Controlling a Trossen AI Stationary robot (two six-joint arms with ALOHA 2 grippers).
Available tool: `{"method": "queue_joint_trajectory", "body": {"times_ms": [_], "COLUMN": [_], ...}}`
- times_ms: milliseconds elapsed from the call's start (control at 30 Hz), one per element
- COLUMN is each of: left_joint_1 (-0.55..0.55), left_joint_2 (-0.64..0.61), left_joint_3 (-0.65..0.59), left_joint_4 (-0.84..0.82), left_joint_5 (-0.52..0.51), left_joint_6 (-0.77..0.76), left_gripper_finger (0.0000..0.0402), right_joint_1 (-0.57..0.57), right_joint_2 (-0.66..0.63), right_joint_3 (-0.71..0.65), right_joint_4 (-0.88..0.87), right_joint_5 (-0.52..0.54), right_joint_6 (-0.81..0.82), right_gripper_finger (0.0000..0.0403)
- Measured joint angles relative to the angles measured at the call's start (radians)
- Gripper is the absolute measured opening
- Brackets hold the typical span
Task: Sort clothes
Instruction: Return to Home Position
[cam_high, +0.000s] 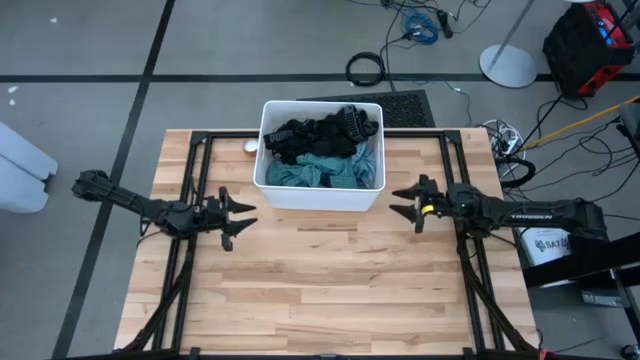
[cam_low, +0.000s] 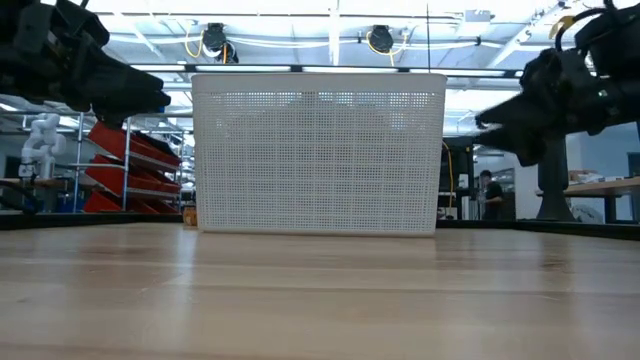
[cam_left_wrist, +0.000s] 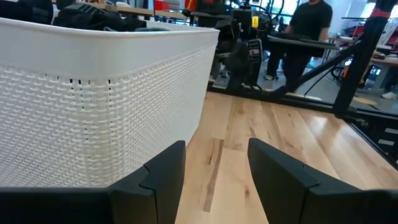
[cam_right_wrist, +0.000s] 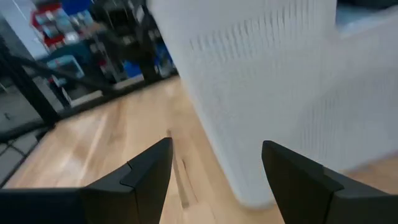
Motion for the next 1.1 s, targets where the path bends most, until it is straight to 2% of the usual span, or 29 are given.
{"method": "queue_joint_trajectory", "body": {"times_ms": [233, 600, 800, 1000, 1100], "left_joint_1": [0.0, 0.0, 0.0, 0.0, 0.0], "left_joint_2": [0.0, 0.0, 0.0, 0.0, 0.0], "left_joint_3": [0.0, 0.0, 0.0, 0.0, 0.0], "left_joint_4": [0.0, 0.001, 0.001, 0.001, 0.001], "left_joint_5": [0.0, 0.0, -0.001, -0.001, -0.001], "left_joint_6": [0.0, -0.001, -0.001, -0.001, -0.001], "left_gripper_finger": [0.0185, 0.0185, 0.0185, 0.0185, 0.0185], "right_joint_1": [0.0, 0.0, 0.0, 0.0, 0.0], "right_joint_2": [-0.04, -0.155, -0.228, -0.25, -0.249], "right_joint_3": [0.0, 0.0, 0.0, 0.0, 0.0], "right_joint_4": [0.088, 0.093, -0.066, -0.206, -0.226], "right_joint_5": [0.007, 0.029, 0.058, 0.052, 0.004], "right_joint_6": [-0.065, -0.102, -0.104, -0.143, -0.174], "right_gripper_finger": [0.0235, 0.0235, 0.0235, 0.0235, 0.0235]}}
